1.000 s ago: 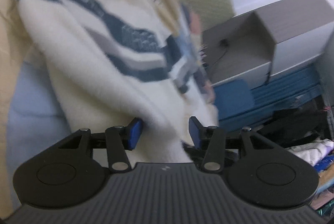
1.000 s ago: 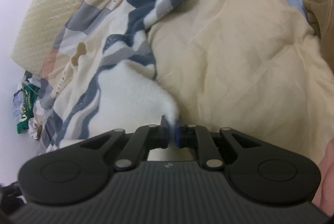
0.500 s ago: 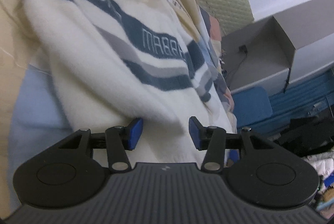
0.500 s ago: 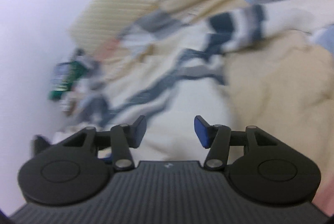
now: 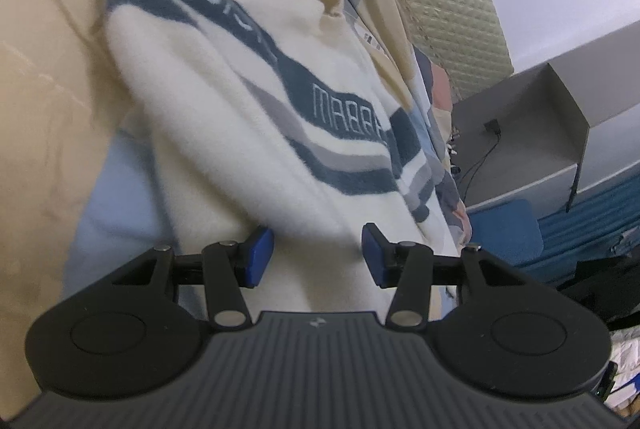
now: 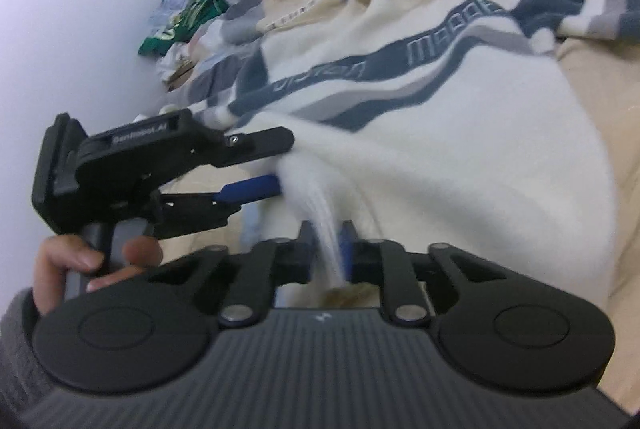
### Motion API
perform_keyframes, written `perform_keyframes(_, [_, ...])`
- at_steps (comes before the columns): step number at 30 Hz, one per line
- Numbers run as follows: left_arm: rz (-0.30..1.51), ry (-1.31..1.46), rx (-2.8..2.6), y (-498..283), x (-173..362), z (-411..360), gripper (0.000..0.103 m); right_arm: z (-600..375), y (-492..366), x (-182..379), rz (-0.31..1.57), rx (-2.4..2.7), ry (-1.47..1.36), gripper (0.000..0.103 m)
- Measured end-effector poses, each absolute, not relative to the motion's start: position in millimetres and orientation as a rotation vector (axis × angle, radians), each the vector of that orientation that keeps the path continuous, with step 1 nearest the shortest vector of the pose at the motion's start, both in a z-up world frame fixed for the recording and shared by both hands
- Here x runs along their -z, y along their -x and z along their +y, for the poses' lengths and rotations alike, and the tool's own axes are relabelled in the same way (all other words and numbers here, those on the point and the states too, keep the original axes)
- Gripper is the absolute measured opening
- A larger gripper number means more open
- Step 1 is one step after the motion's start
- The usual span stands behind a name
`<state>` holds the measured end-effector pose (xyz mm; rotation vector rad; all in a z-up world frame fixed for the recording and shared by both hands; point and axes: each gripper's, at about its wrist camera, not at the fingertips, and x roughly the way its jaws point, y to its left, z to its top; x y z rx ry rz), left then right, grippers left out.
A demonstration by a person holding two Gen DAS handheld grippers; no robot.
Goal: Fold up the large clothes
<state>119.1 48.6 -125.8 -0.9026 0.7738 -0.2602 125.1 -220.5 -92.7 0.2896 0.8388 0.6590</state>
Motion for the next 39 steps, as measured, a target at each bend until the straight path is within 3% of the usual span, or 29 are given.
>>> perform_keyframes(7, [0.809, 1.0, 0.21, -92.9, 132.4, 52.3, 0.064, -252.5, -133.7, 87.0, 0.772, -0.567, -0.485, 0.008])
perform_keyframes(15, [0.965, 1.176, 0.241, -101.9, 176.4, 30.2, 0.063, -273.6, -149.7, 115.0, 0.841, -0.49, -0.684, 0.008])
perform_keyframes(18, [1.009, 1.162, 0.26, -102.2, 180.3, 18.7, 0.05, -273.1, -149.1, 116.1, 0.838, -0.489, -0.702, 0.008])
perform_keyframes(20, [1.001, 1.086, 0.247, -100.2, 172.7, 14.9, 0.033, -271.1, -147.7, 115.4, 0.843, -0.495, -0.694, 0.009])
perform_keyframes(24, [0.957, 1.045, 0.262, -89.0, 148.2, 23.9, 0.021, -270.7, -142.8, 111.9, 0.841, -0.52, -0.695, 0.012])
perform_keyframes(26, [0.934, 0.996, 0.269, -78.3, 129.8, 30.6, 0.015, -271.7, -138.1, 106.2, 0.83, -0.543, -0.695, 0.021])
perform_keyframes(27, [0.925, 0.972, 0.263, -72.2, 119.5, 35.0, 0.012, -272.4, -134.7, 102.7, 0.82, -0.559, -0.694, 0.033])
perform_keyframes(28, [0.913, 0.94, 0.26, -67.4, 108.7, 39.8, 0.01, -271.6, -129.6, 97.9, 0.805, -0.577, -0.684, 0.041])
perform_keyframes(34, [0.906, 0.79, 0.171, -43.0, 58.5, 75.7, 0.008, -280.6, -112.8, 76.1, 0.722, -0.577, -0.662, 0.042])
perform_keyframes(39, [0.962, 0.701, 0.085, -31.6, 49.5, 100.8, 0.007, -307.6, -111.3, 72.4, 0.721, -0.329, -0.541, 0.044])
